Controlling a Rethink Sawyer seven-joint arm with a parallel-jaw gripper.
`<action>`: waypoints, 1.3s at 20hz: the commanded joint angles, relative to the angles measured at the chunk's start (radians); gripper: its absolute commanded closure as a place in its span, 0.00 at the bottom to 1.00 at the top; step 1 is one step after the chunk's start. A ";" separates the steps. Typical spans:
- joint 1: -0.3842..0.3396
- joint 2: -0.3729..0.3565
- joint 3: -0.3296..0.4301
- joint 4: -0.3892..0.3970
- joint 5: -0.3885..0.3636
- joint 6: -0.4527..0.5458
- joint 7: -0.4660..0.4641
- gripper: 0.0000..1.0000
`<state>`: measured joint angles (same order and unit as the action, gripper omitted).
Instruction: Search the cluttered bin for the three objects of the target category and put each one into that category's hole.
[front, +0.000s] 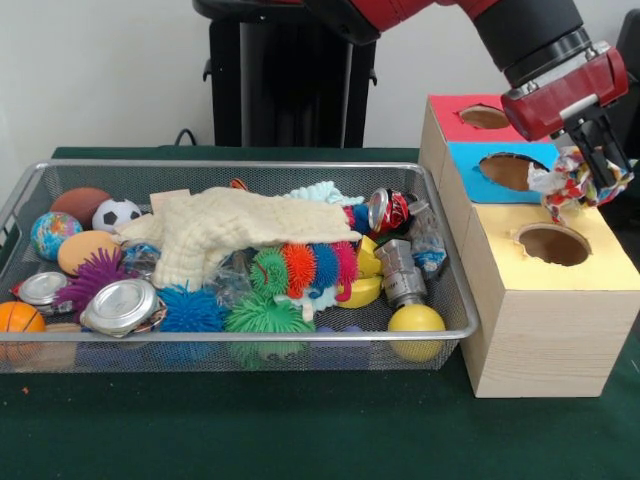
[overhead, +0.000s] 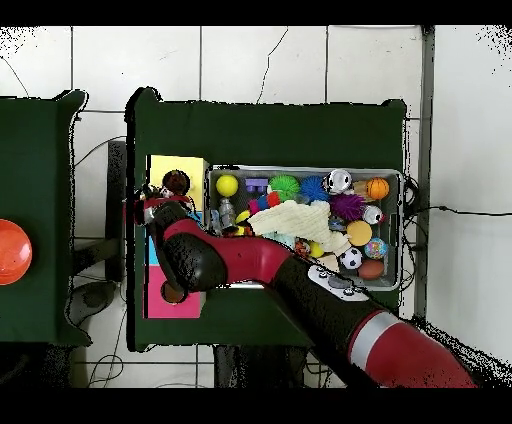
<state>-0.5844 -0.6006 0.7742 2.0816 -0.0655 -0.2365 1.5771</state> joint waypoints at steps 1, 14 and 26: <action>-0.021 -0.016 0.045 -0.073 0.039 0.108 0.186 1.00; -0.016 0.017 0.037 -0.149 0.015 0.123 0.145 1.00; -0.041 0.014 0.076 -0.221 0.031 0.261 0.114 1.00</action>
<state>-0.5937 -0.6171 0.8149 1.9716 -0.0663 -0.1031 1.5771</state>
